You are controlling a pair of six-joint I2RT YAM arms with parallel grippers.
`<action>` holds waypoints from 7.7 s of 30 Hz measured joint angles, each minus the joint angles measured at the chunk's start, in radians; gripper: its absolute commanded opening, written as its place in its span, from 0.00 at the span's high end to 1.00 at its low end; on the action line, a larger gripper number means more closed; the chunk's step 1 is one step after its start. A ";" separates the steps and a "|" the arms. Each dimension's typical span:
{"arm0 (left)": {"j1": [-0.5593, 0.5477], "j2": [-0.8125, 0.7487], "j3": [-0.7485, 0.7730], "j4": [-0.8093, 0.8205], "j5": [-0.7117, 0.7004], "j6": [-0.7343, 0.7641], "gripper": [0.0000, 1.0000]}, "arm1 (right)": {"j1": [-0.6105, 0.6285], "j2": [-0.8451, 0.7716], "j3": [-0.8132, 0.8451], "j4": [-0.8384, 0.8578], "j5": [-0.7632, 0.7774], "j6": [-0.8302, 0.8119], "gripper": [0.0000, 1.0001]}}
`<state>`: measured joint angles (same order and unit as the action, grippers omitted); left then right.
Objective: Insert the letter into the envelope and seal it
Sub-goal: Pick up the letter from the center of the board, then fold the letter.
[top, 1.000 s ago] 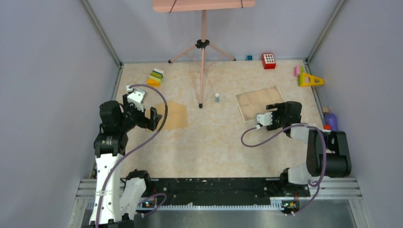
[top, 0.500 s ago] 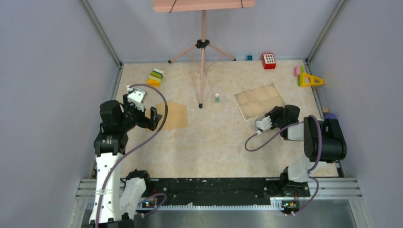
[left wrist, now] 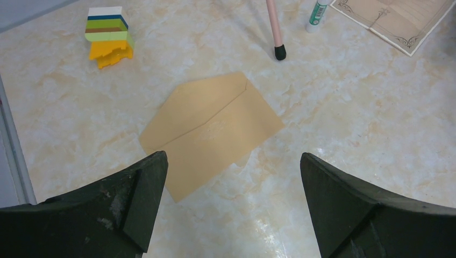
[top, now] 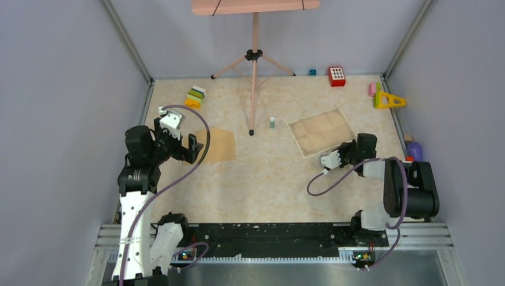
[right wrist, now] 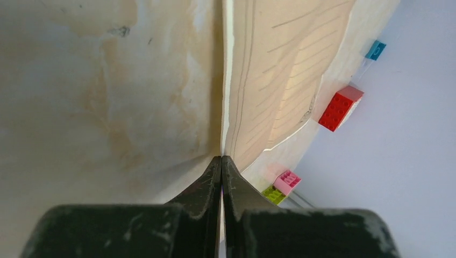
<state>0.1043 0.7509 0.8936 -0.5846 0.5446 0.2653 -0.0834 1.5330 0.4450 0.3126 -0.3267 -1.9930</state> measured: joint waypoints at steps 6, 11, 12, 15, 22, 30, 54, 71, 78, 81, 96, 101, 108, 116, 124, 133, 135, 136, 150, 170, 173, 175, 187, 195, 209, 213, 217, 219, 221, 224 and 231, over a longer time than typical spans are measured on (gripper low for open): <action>0.000 0.000 0.000 -0.001 0.001 0.000 0.02 | 0.000 -0.215 0.031 -0.265 -0.083 0.123 1.00; 0.000 0.020 0.008 -0.002 0.037 0.000 0.02 | 0.000 -0.360 0.108 -0.443 -0.160 0.237 1.00; 0.000 0.029 0.014 -0.003 0.051 0.000 0.02 | 0.000 -0.378 0.122 -0.469 -0.174 0.256 1.00; -0.010 0.064 0.046 -0.005 0.119 0.016 0.02 | 0.000 -0.416 0.159 -0.546 -0.213 0.315 1.00; -0.249 0.150 0.134 0.039 0.122 0.068 0.02 | 0.000 -0.454 0.182 -0.678 -0.253 0.385 1.00; -0.628 0.324 0.141 0.136 -0.035 0.177 0.01 | 0.000 -0.507 0.243 -0.788 -0.266 0.415 1.00; -0.885 0.963 0.449 0.367 -0.214 0.407 0.01 | 0.000 -0.577 0.243 -0.882 -0.258 0.489 1.00; -0.882 1.142 0.599 0.322 -0.064 0.496 0.19 | 0.000 -0.578 0.243 -0.877 -0.270 0.588 1.00; -0.881 1.186 0.618 0.299 -0.017 0.555 0.22 | 0.000 -0.578 0.243 -0.878 -0.274 0.604 1.00; -0.879 1.201 0.618 0.266 0.014 0.580 0.31 | 0.000 -0.578 0.243 -0.878 -0.274 0.607 1.00; -0.879 1.257 0.658 0.269 0.013 0.571 1.00 | 0.000 -0.578 0.243 -0.879 -0.273 0.607 1.00; -0.879 1.257 0.661 0.277 0.007 0.566 1.00 | 0.000 -0.578 0.243 -0.879 -0.272 0.607 1.00; -0.879 1.257 0.661 0.277 -0.011 0.539 1.00 | 0.000 -0.578 0.243 -0.882 -0.263 0.612 0.32; -0.879 1.209 0.671 0.226 -0.085 0.497 1.00 | 0.000 -0.597 0.260 -0.972 -0.280 0.598 0.30; -0.896 1.008 0.668 0.145 -0.147 0.483 1.00 | -0.047 -0.595 0.359 -1.042 -0.383 0.607 0.30; -0.925 0.855 0.728 -0.024 -0.231 0.496 1.00 | -0.097 -0.571 0.595 -1.112 -0.638 0.738 0.17; -0.935 0.845 0.748 -0.083 -0.265 0.509 1.00 | -0.097 -0.571 0.656 -1.162 -0.681 0.737 0.06; -0.941 0.838 0.751 -0.111 -0.286 0.518 1.00 | -0.097 -0.571 0.692 -1.197 -0.703 0.733 0.02; -1.064 0.745 0.752 -0.435 -0.541 0.613 1.00 | 0.169 -0.675 0.528 -1.078 -0.874 1.002 0.06; -1.099 0.793 0.889 -0.547 -0.596 0.621 1.00 | 0.430 -0.571 0.351 -0.725 -0.562 1.226 0.25; -1.100 0.799 0.889 -0.549 -0.598 0.624 1.00 | 0.467 -0.531 0.386 -0.819 -0.561 1.160 0.34; -1.100 0.799 0.889 -0.550 -0.599 0.625 1.00 | 0.488 -0.511 0.412 -0.871 -0.562 1.125 0.39; -1.101 0.801 0.892 -0.570 -0.613 0.628 1.00 | 0.506 -0.489 0.427 -0.938 -0.561 1.086 1.00; -1.103 0.814 0.906 -0.571 -0.623 0.627 0.89 | 0.509 -0.492 0.427 -0.933 -0.557 1.100 1.00; -0.938 0.720 1.040 -0.438 -0.639 0.516 0.05 | 0.460 -0.642 0.426 -0.743 -0.768 1.352 1.00; -0.825 0.583 1.032 -0.407 -0.509 0.472 0.02 | 0.423 -0.619 0.426 -0.536 -0.851 1.591 1.00; -0.823 0.477 1.003 -0.438 -0.293 0.470 0.02 | 0.414 -0.593 0.426 -0.274 -0.867 1.862 1.00; -0.822 0.463 0.999 -0.463 -0.205 0.469 0.02 | 0.407 -0.582 0.426 -0.144 -0.868 1.994 1.00; -0.816 0.473 0.998 -0.478 -0.129 0.466 0.02 | 0.398 -0.579 0.418 -0.013 -0.865 2.113 1.00; -0.809 0.510 0.998 -0.497 -0.048 0.467 0.02 | 0.388 -0.600 0.380 0.123 -0.861 2.227 1.00; -0.807 0.666 1.029 -0.561 0.092 0.470 0.02 | 0.386 -0.630 0.351 0.229 -0.862 2.313 1.00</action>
<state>-0.7025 1.4174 1.9228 -1.1454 0.6365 0.7353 0.3031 0.9028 0.7959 0.5411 -1.1889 0.3195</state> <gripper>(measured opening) 0.983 0.002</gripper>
